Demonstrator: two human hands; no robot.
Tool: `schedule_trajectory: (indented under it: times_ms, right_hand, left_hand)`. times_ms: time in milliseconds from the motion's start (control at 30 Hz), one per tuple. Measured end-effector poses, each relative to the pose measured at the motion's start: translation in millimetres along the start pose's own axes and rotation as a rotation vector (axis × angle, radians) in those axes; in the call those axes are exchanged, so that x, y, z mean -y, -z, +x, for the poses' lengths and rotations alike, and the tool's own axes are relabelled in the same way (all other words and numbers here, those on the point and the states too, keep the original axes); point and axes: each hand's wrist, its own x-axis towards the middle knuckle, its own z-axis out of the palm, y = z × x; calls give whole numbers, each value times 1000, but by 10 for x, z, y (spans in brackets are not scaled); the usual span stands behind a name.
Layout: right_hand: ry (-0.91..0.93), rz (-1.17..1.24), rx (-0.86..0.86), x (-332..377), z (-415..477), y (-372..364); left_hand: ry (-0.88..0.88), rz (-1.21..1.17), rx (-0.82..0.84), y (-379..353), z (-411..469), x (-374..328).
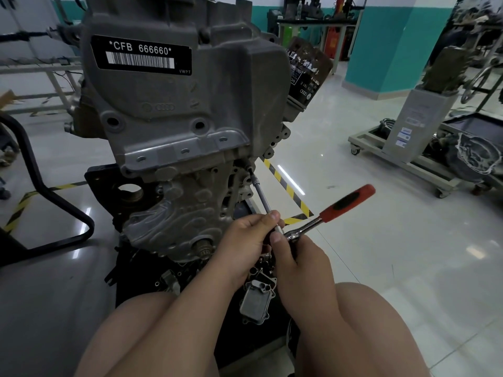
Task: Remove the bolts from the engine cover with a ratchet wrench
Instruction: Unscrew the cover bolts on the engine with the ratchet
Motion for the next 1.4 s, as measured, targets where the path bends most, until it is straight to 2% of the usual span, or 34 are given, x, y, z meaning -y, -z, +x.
schedule_trajectory:
  times_ms: [233, 300, 433, 567, 700, 833, 1100, 1200, 1300, 1400]
  right_hand:
    - [-358, 687, 212, 143, 10, -30]
    - [-414, 758, 255, 140, 21, -61]
    - [-430, 746, 266, 81, 30, -116]
    - [-418, 619, 220, 34, 43, -136]
    - [-327, 392, 175, -1, 32, -91]
    - [-181, 338, 102, -27, 8, -54]
    - [13, -15, -21, -63, 33, -49]
    - [-9, 97, -6, -47, 32, -71]
    - [-157, 348, 43, -31, 30, -66]
    - [-297, 479, 129, -18, 55, -41]
  left_hand:
    - [4, -64, 41, -31, -2, -7]
    - [20, -71, 32, -31, 1, 2]
    - [13, -51, 7, -27, -9, 12]
    - [0, -26, -6, -22, -20, 15]
    - [-23, 34, -1, -26, -27, 15]
    - [-45, 51, -42, -28, -7, 30]
    - [-29, 89, -61, 1, 16, 62]
    - [-37, 85, -53, 1, 24, 59]
    - [-45, 78, -19, 1, 26, 59]
    - [-37, 67, 29, 7, 37, 67]
